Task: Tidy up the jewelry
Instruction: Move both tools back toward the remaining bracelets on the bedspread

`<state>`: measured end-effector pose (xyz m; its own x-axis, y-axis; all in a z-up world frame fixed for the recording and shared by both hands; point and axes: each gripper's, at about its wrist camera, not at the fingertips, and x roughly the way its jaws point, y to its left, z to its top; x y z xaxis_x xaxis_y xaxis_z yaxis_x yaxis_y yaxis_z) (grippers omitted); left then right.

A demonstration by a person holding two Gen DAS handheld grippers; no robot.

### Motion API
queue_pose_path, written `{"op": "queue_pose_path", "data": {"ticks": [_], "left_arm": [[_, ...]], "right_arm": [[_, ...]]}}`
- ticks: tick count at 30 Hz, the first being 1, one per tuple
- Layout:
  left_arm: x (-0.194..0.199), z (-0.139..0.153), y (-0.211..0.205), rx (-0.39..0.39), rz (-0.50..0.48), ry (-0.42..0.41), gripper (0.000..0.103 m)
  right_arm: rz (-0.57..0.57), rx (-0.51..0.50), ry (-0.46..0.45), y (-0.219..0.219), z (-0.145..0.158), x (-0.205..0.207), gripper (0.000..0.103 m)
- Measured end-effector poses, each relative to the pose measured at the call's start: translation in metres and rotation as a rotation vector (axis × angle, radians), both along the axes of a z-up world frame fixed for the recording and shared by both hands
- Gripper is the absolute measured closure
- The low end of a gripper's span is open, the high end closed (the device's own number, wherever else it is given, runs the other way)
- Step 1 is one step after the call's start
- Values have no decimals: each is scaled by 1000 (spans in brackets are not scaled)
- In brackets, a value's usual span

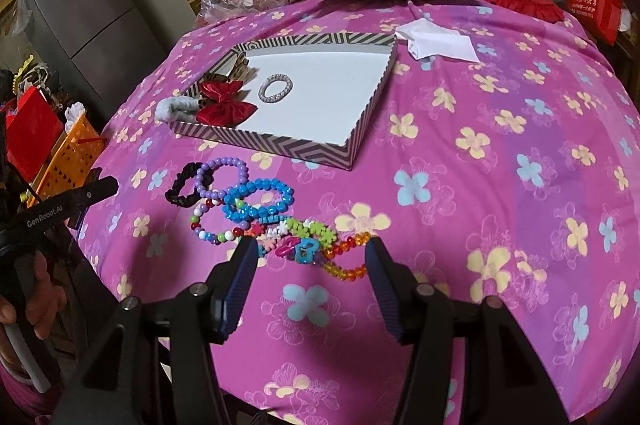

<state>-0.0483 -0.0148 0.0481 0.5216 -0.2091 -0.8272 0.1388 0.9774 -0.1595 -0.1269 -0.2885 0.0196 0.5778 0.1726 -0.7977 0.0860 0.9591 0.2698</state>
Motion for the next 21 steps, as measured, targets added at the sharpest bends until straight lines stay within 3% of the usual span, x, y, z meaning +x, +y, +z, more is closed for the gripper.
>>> {"op": "queue_pose_path", "data": {"ticks": [9,21], "left_arm": [[13,-17,38,-105,64,96,46],[31,-43,38,-129,82,159,45]], "right_arm": [[10,-15,8,5,-6,-1,44],[37,-16,36,12,-17,10,44]]}}
